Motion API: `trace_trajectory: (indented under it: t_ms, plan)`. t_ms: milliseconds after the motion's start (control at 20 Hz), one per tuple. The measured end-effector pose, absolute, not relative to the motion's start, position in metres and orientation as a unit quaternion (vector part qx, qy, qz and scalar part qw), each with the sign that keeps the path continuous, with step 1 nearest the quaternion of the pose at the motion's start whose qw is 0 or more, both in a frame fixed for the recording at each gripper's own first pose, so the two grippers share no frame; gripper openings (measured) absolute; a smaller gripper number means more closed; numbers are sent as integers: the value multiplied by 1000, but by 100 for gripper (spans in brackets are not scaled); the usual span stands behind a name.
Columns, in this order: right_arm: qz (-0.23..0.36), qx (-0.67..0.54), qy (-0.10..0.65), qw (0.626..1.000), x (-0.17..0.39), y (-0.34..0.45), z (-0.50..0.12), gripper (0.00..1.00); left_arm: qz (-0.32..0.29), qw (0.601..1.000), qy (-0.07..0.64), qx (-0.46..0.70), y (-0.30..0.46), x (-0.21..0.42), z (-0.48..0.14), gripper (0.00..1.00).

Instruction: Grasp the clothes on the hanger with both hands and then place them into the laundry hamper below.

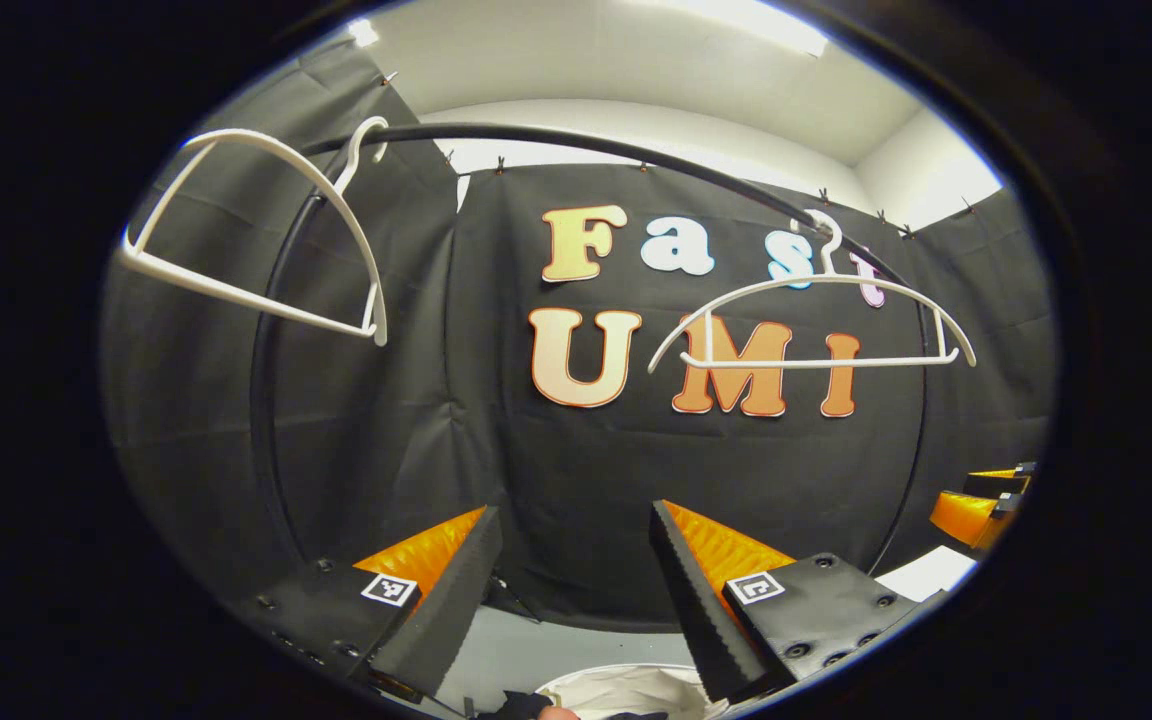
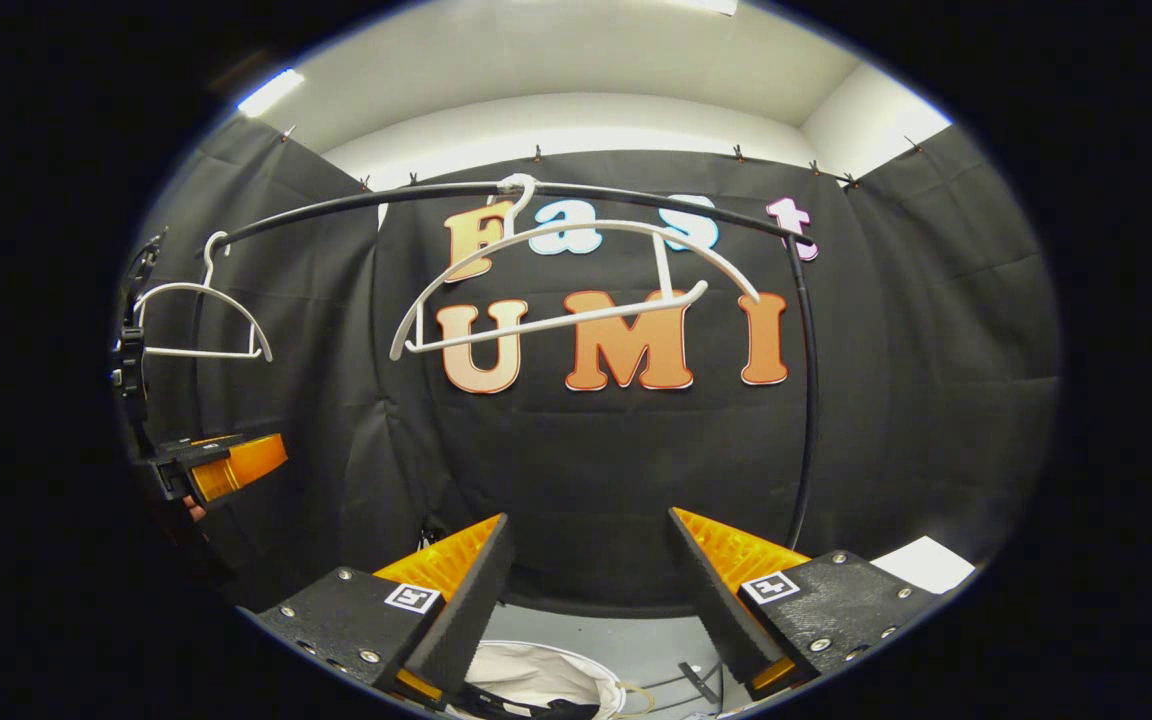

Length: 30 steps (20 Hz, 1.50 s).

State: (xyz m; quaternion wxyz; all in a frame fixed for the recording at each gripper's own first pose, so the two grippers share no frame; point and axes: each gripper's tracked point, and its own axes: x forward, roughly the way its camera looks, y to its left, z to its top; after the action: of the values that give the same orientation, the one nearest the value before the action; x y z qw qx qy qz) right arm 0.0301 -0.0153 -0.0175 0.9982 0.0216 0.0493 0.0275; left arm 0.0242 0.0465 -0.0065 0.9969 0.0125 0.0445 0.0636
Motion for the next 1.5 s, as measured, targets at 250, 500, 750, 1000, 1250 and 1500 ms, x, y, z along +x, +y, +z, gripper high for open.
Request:
trace_trajectory:
  t_ms: [250,500,750,1000,1250,1500]
  plan:
    - [28,19,38,999,26,-15,-16,94,64,998,23,-2,42,24,3,95]
    - [28,17,32,999,26,-16,-15,94,55,998,7,0,38,27,11,97]
    - [27,20,20,999,28,-17,-10,100,47,999,-9,-9,34,26,20,97]
    - [29,20,18,999,30,-17,-11,100,47,999,-18,-8,34,24,27,97]
    - [30,17,20,999,35,-16,-13,94,46,999,-23,-9,33,24,29,97]
    - [32,22,26,999,37,-13,-16,94,48,998,-26,-10,33,23,30,97]
